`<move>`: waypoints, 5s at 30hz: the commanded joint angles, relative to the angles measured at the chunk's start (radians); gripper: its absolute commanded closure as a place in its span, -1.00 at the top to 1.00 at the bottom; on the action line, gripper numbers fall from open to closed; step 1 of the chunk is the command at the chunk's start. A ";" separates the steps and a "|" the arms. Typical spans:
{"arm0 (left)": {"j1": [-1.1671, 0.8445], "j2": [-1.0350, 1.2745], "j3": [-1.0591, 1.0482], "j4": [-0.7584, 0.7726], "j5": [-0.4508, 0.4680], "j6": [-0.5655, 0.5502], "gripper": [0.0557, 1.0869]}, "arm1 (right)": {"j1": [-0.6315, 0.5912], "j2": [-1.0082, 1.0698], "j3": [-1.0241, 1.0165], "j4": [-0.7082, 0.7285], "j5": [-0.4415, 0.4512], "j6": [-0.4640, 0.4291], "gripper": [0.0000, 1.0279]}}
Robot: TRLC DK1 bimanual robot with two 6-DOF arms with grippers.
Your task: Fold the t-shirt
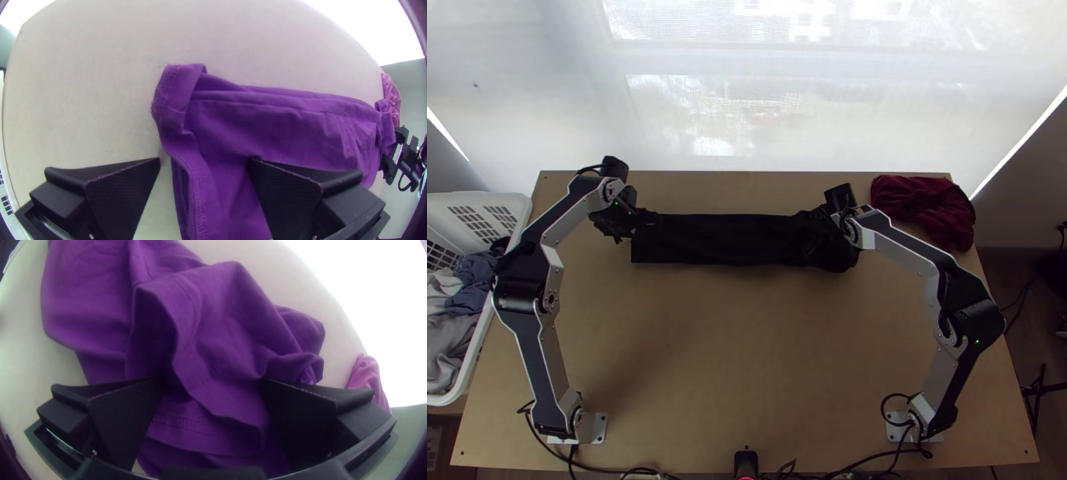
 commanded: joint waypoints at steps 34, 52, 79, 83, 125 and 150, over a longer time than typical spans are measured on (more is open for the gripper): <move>-0.004 -0.041 0.343 -0.199 0.399 -0.041 -0.94 | -0.006 0.028 0.009 -0.002 0.004 -0.003 0.91; -0.199 0.062 0.552 -0.145 0.564 -0.112 -0.93 | -0.003 0.074 0.037 -0.002 0.016 0.003 0.91; -0.406 0.063 0.556 0.137 0.566 -0.230 -0.94 | -0.050 -0.250 0.114 -0.245 -0.033 0.109 0.91; -0.421 0.071 0.556 0.211 0.567 -0.279 -0.94 | -0.055 -0.291 0.129 -0.268 -0.032 0.112 0.91; -0.589 0.373 0.562 0.691 0.431 -0.457 -0.94 | -0.195 -0.504 -0.072 -0.284 -0.007 0.173 0.91; -0.582 0.387 0.572 0.720 0.432 -0.505 0.90 | -0.185 -0.462 -0.109 -0.266 0.001 0.173 0.91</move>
